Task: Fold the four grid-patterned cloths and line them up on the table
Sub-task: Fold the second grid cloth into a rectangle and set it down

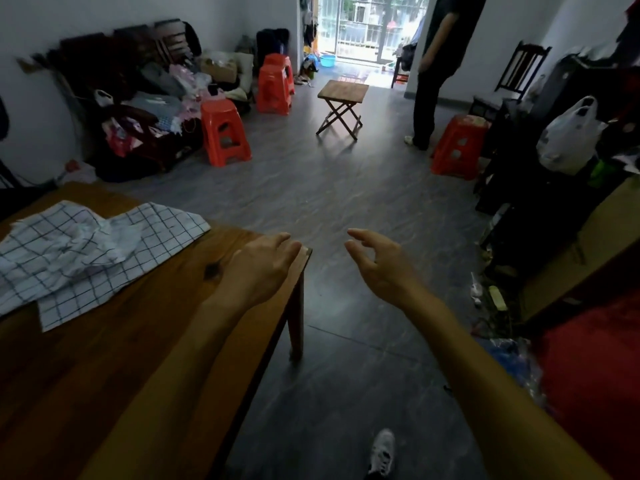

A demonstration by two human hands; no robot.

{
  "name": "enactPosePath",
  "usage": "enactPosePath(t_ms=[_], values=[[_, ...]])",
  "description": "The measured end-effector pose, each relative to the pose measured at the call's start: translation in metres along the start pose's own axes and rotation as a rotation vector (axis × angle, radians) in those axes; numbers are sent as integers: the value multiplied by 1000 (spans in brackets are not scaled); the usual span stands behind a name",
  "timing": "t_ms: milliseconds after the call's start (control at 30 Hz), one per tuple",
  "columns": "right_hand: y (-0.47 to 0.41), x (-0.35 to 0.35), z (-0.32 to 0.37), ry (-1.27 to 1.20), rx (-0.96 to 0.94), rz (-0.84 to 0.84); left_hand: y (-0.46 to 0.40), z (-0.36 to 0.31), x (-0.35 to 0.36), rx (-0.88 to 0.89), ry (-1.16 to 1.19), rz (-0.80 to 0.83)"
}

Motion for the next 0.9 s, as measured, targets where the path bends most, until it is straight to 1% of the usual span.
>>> enactPosePath(t_ms=[200,300,400,567,733,900], values=[[-94,-55,-48,-25,-79,114,-77,-34,12,-186,39,-7],[-142,-80,-57,-13,-121,156,-111,-53,4,-242,12,-42],[-186,-87,-64,-20,-147,188,-143,-57,3,-317,-23,-50],[-253,-69,-90,-65,-184,277,-197,-46,16,-399,-2,-46],[-337,-38,-114,-76,-189,345,-274,-12,36,-462,37,-104],[-426,-4,-124,-19,-157,417,-365,39,62,-541,221,-175]])
Point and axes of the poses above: each hand's wrist, its own y-axis away from the middle knuckle, its own x-axis out of the palm, z = x × y, the point moved 7 cm from there along -y, towards the middle knuckle, and after that the axes turned 15 degrees about -y, right-handed, at the moved point
